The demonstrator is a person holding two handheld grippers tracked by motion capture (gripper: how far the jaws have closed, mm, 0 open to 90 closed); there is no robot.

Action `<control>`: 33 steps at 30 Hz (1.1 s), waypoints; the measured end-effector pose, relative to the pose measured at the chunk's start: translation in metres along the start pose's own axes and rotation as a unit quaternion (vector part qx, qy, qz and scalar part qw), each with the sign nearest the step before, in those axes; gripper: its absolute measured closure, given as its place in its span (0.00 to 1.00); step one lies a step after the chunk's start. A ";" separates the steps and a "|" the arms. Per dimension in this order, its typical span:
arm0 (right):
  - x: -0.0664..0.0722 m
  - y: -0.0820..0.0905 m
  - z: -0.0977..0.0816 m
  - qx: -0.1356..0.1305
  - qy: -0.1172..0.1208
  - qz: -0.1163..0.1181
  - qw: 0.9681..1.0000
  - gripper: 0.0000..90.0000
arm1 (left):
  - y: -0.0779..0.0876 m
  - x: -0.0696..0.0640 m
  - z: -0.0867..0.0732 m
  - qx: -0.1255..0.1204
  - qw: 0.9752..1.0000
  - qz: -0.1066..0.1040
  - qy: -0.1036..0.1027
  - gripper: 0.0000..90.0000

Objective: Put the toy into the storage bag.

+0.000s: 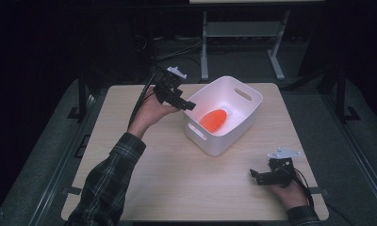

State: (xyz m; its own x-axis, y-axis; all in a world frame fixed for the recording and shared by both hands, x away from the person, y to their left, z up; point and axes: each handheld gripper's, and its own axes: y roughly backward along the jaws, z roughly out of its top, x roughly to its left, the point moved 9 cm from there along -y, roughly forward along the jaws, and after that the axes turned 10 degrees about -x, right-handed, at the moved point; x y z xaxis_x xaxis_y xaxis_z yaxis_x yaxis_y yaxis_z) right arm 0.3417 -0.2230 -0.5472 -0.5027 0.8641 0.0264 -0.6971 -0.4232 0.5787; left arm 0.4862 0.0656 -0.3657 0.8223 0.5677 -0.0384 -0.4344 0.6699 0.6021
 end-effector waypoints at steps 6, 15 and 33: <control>0.000 -0.001 0.000 0.000 0.000 0.000 1.000 0.02 | 0.018 -0.002 -0.020 -0.018 1.000 0.001 0.006 0.21; 0.000 -0.001 0.000 0.000 0.000 -0.001 1.000 0.02 | 0.034 -0.006 -0.051 -0.026 0.999 0.017 0.007 0.20; 0.000 0.000 0.000 0.000 0.000 0.000 1.000 0.02 | 0.041 -0.029 -0.126 -0.030 0.999 0.035 0.012 0.19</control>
State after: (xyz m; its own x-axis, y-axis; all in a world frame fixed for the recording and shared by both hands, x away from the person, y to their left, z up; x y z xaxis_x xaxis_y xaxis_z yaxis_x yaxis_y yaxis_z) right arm 0.3422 -0.2228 -0.5473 -0.5028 0.8640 0.0258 -0.6974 -0.4231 0.5785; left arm 0.3977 0.1373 -0.4405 0.7801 0.6253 -0.0183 -0.5122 0.6552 0.5554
